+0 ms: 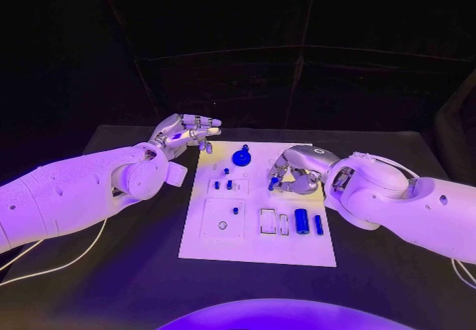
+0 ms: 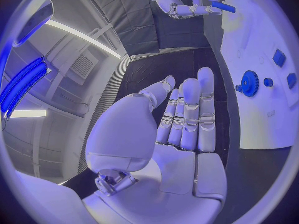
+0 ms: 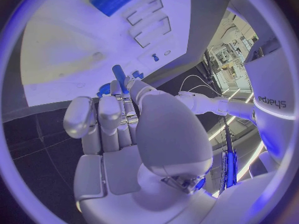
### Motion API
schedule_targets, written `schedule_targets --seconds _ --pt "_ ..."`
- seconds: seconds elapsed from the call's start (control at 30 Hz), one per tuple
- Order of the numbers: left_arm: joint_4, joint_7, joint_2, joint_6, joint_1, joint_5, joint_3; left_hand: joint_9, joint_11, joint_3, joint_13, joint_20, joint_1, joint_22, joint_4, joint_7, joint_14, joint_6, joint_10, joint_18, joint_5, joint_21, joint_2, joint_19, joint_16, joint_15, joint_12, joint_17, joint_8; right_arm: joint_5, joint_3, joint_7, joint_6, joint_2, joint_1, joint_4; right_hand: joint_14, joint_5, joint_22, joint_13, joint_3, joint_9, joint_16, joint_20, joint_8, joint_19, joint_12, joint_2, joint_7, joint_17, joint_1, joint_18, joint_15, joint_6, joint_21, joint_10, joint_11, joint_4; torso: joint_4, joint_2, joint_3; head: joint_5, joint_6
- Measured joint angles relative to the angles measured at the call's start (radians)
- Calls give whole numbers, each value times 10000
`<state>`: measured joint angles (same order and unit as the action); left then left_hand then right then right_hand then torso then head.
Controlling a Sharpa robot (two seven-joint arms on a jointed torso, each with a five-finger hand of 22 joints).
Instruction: Assemble the parts on the task board
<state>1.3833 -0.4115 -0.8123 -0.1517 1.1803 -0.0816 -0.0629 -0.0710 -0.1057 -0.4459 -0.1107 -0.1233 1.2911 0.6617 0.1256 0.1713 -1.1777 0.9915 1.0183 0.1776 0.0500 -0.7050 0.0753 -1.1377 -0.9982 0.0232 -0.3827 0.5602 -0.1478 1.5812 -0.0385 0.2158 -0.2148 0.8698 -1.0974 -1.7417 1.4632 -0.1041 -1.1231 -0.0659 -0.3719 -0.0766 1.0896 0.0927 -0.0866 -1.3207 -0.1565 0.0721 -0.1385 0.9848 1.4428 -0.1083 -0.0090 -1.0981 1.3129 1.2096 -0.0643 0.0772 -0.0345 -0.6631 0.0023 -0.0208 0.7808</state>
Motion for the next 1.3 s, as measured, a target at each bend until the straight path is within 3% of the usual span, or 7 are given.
schedule_targets --seconds 0.37,0.57,0.77,0.9,1.3 --pt "10 21 43 24 0 0 0 0 0 0 1 0 0 1 0 0 0 0 0 -1 0 0 0 0 0 0 0 1 0 -624 3 -592 -268 -1175 13 -75 0 2 -11 0 -31 -1 41 0 -24 0 36 1 1 14 1 0 0 4 55 0 0 -32 -40 -11 -18 -146 76" --pt "18 26 74 33 0 0 -1 0 0 0 1 0 0 1 0 0 0 0 1 -1 0 0 0 0 0 0 0 1 0 -648 214 -902 -251 -1771 229 226 -1 11 -11 0 -100 -1 41 0 -21 1 80 2 2 21 2 0 0 8 56 -1 0 -40 -12 -10 -21 -250 112" --pt "20 30 92 43 0 1 -1 0 0 0 2 0 0 2 0 0 0 0 1 -1 0 0 0 0 0 0 0 1 0 -551 299 -1129 -160 -2130 437 495 0 -29 -10 0 -100 1 41 0 -19 1 80 3 -34 20 2 0 0 1 56 -1 0 -40 -4 -8 -12 -330 157" --pt "15 31 105 47 0 1 -1 0 0 0 2 0 0 2 0 0 -1 0 1 0 0 0 0 0 0 0 0 1 1 -458 419 -1242 -77 -2301 508 657 0 -29 -9 0 -100 7 41 0 11 1 79 3 -47 19 2 -1 1 -9 55 -1 -1 -40 -4 -5 -9 -366 166" --pt "-4 36 163 62 0 1 0 0 0 -1 3 0 0 3 0 0 0 0 1 0 0 0 0 0 0 0 0 2 1 -20 506 -1326 273 -2646 664 1074 -1 -65 -9 1 -126 9 40 0 39 1 79 4 -49 18 2 -2 0 -7 55 -1 -1 -68 -11 -5 5 -455 195"
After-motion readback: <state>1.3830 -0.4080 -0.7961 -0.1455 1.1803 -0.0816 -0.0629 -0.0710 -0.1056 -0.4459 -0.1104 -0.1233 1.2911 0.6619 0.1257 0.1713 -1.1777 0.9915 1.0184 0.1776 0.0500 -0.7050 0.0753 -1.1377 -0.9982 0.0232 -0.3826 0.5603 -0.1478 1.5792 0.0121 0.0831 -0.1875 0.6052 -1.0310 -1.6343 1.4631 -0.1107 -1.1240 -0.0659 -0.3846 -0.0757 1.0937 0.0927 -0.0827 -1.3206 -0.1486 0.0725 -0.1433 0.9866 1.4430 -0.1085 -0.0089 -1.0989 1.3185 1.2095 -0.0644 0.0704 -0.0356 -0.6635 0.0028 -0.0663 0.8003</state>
